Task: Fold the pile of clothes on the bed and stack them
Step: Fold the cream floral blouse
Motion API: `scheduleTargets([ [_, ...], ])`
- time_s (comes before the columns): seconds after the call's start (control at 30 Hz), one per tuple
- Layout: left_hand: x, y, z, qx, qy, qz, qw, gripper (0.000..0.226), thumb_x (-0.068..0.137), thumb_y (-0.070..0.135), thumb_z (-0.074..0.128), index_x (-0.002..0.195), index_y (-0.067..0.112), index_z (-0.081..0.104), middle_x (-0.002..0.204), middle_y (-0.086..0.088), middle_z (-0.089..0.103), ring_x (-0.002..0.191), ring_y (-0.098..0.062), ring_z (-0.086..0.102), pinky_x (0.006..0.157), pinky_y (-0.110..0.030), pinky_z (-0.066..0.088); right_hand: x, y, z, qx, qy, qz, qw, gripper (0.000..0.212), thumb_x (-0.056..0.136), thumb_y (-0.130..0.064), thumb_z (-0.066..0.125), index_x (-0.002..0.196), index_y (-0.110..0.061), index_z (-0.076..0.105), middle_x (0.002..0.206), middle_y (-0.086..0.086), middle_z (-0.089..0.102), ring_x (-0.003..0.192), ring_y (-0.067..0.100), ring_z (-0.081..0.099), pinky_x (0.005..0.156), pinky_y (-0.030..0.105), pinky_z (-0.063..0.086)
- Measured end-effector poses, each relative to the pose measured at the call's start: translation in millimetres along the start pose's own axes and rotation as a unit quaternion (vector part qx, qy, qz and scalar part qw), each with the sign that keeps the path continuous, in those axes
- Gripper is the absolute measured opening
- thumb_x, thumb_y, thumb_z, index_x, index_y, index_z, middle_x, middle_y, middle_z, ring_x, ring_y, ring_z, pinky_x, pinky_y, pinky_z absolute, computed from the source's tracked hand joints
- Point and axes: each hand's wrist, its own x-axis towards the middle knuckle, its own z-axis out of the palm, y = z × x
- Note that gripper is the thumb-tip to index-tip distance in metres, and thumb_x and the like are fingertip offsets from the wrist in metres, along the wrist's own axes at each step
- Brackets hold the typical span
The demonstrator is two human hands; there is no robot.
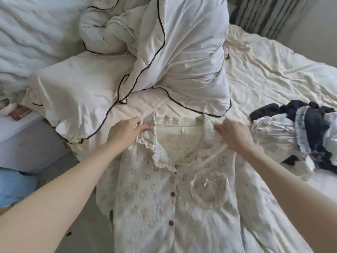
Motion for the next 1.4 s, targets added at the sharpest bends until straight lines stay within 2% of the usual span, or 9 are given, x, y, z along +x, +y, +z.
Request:
scheduleTargets([
  [0.13,74.6,-32.2,60.5,-0.009,0.035,-0.036,0.999,0.034,0.091,0.047,0.053,0.078,0.016,0.049,0.057,0.008,0.043,0.057,-0.021,0.044,0.047,-0.029,0.023,76.0,11.5,63.8,-0.009,0.024,0.011,1.0,0.037,0.098,-0.037,0.045,0.081,-0.005,0.052,0.093,0.019,0.063,0.09,0.036,0.056,0.064,0.036,0.027],
  [0.23,117.4,-51.0,99.3,0.011,0.045,-0.033,0.998,0.038,0.092,0.048,0.052,0.088,0.011,0.058,0.069,0.0,0.053,0.067,-0.027,0.05,0.052,-0.032,0.027,117.0,22.4,106.9,-0.017,0.039,0.01,0.999,0.038,0.098,-0.034,0.046,0.086,0.001,0.055,0.097,0.024,0.062,0.093,0.04,0.055,0.073,0.04,0.029],
  [0.37,158.1,-68.7,143.2,0.018,0.062,-0.026,0.998,0.038,0.092,0.048,0.05,0.074,0.016,0.043,0.069,-0.002,0.05,0.065,-0.027,0.048,0.055,-0.032,0.027,157.5,38.8,153.5,-0.009,0.042,0.027,0.999,0.04,0.098,-0.038,0.044,0.089,-0.001,0.055,0.098,0.021,0.06,0.093,0.038,0.054,0.078,0.041,0.034],
  [0.47,189.5,-78.8,165.4,0.021,0.095,-0.016,0.995,0.036,0.093,0.048,0.049,0.075,0.017,0.041,0.075,-0.007,0.054,0.069,-0.031,0.051,0.056,-0.034,0.032,190.4,45.0,174.9,-0.002,0.071,0.015,0.997,0.038,0.098,-0.038,0.044,0.089,-0.003,0.055,0.1,0.023,0.06,0.095,0.037,0.053,0.082,0.043,0.035],
  [0.73,226.3,-102.5,219.7,0.094,0.159,0.04,0.982,0.042,0.095,0.044,0.047,0.091,0.003,0.057,0.087,-0.017,0.062,0.065,-0.037,0.056,0.053,-0.035,0.029,217.3,68.2,238.2,-0.046,0.134,0.011,0.99,0.04,0.1,-0.035,0.038,0.097,0.002,0.055,0.102,0.023,0.057,0.104,0.036,0.047,0.089,0.043,0.028],
  [0.9,226.2,-106.4,242.5,0.131,0.126,0.038,0.983,0.039,0.097,0.04,0.044,0.104,0.004,0.056,0.1,-0.019,0.062,0.074,-0.043,0.058,0.057,-0.039,0.028,215.1,79.2,264.7,-0.079,0.127,0.011,0.989,0.037,0.101,-0.027,0.032,0.102,0.003,0.052,0.103,0.025,0.054,0.095,0.036,0.046,0.083,0.043,0.028],
  [1.07,227.3,-104.6,230.0,0.149,0.078,0.034,0.985,0.04,0.098,0.042,0.039,0.106,0.004,0.049,0.102,-0.019,0.06,0.079,-0.041,0.058,0.059,-0.04,0.03,210.9,75.3,249.9,-0.046,0.106,0.021,0.993,0.036,0.098,-0.032,0.037,0.107,-0.001,0.053,0.111,0.02,0.053,0.105,0.034,0.045,0.089,0.043,0.03],
  [1.2,211.5,-105.0,211.5,0.121,0.013,-0.001,0.993,0.043,0.098,0.044,0.039,0.122,0.009,0.043,0.118,-0.018,0.055,0.096,-0.04,0.058,0.065,-0.042,0.037,179.6,57.8,229.3,0.041,0.096,0.059,0.993,0.043,0.098,-0.035,0.043,0.128,-0.006,0.05,0.13,0.016,0.048,0.122,0.034,0.041,0.098,0.045,0.029],
  [1.4,149.3,-125.3,180.7,0.057,-0.016,-0.084,0.995,0.041,0.098,0.033,0.043,0.126,0.004,0.045,0.124,-0.02,0.052,0.108,-0.039,0.053,0.08,-0.046,0.041,80.7,-6.2,226.8,0.089,0.04,0.01,0.995,0.047,0.096,-0.029,0.045,0.135,-0.004,0.047,0.143,0.017,0.042,0.133,0.035,0.038,0.11,0.052,0.029],
])
